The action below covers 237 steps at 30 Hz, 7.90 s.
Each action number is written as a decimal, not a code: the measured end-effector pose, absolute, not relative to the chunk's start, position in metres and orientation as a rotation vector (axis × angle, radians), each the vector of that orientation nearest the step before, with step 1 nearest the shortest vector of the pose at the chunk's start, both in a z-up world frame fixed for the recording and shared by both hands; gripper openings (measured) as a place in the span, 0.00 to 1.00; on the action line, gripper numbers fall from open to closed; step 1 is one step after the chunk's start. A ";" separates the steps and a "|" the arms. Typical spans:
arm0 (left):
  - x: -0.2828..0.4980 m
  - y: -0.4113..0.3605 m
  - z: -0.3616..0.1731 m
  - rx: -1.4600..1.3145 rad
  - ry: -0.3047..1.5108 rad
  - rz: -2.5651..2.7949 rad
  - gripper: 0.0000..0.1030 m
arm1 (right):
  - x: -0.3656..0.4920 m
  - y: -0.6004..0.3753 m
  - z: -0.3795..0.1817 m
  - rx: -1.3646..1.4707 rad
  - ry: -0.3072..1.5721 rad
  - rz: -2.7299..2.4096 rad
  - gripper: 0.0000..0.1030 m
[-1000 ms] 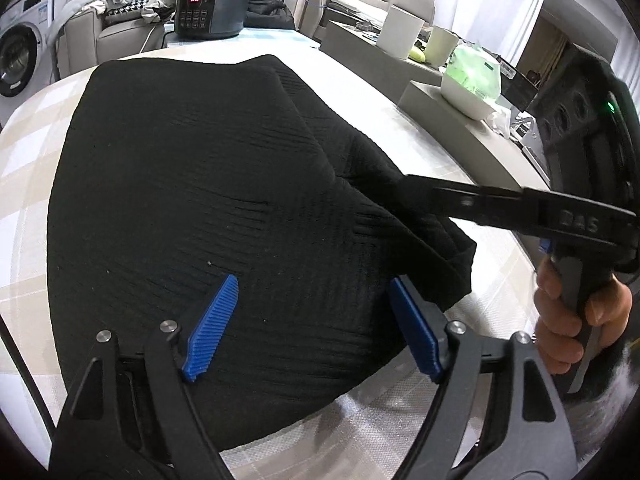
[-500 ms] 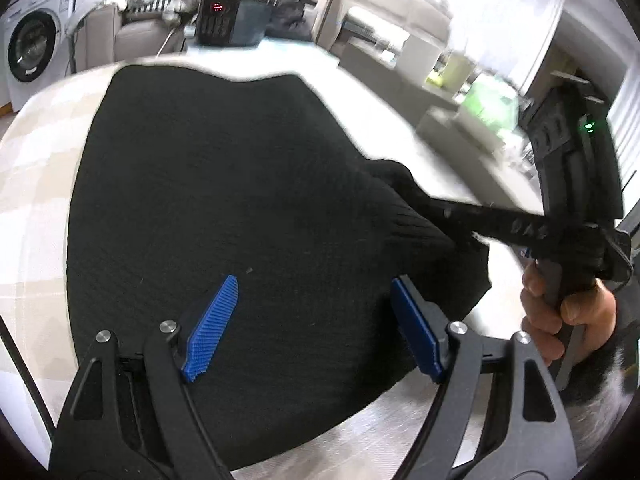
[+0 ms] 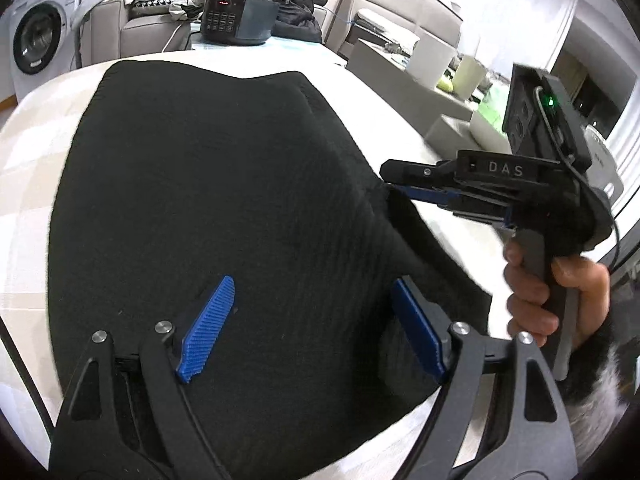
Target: Fold small clothes
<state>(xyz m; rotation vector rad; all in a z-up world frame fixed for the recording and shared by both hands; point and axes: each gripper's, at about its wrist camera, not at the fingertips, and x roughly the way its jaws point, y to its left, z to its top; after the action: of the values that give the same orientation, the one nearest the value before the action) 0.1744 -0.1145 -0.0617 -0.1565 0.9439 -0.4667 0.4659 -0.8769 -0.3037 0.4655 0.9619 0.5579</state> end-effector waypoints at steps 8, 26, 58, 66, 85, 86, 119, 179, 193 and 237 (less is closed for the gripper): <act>0.180 -0.144 -0.070 -0.011 0.945 -0.468 0.81 | 0.474 -0.877 -0.307 0.416 0.956 0.563 0.20; 0.190 -0.094 -0.050 -0.192 0.917 -0.450 0.83 | 0.483 -0.865 -0.281 0.354 0.893 0.559 0.24; 0.202 0.050 -0.077 -0.319 0.923 -0.139 0.83 | 0.497 -0.856 -0.299 0.347 1.035 0.791 0.36; 0.217 0.029 -0.086 -0.320 0.957 -0.232 0.39 | 0.492 -0.840 -0.299 0.224 0.979 0.722 0.11; 0.184 0.025 -0.085 -0.292 0.980 -0.271 0.46 | 0.448 -0.862 -0.304 0.282 1.016 0.777 0.42; 0.183 0.024 -0.087 -0.288 0.985 -0.268 0.44 | 0.446 -0.859 -0.306 0.256 1.009 0.765 0.41; 0.111 0.024 -0.078 -0.229 0.987 -0.314 0.52 | 0.402 -0.849 -0.283 0.026 0.856 0.713 0.05; 0.162 0.048 -0.080 -0.167 0.933 -0.155 0.58 | 0.404 -0.880 -0.303 0.006 0.899 0.444 0.58; 0.093 0.036 -0.032 -0.078 0.580 -0.152 0.99 | 0.344 -0.888 -0.258 0.078 0.498 0.574 1.00; 0.082 0.032 -0.039 -0.118 0.509 -0.149 0.99 | 0.322 -0.859 -0.274 -0.020 0.326 0.575 1.00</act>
<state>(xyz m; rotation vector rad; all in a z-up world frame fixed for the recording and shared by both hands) 0.0820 0.0321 -0.0393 -0.1178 0.5085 -0.1490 0.3223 -0.8592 -0.2739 -0.0203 0.3257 0.5746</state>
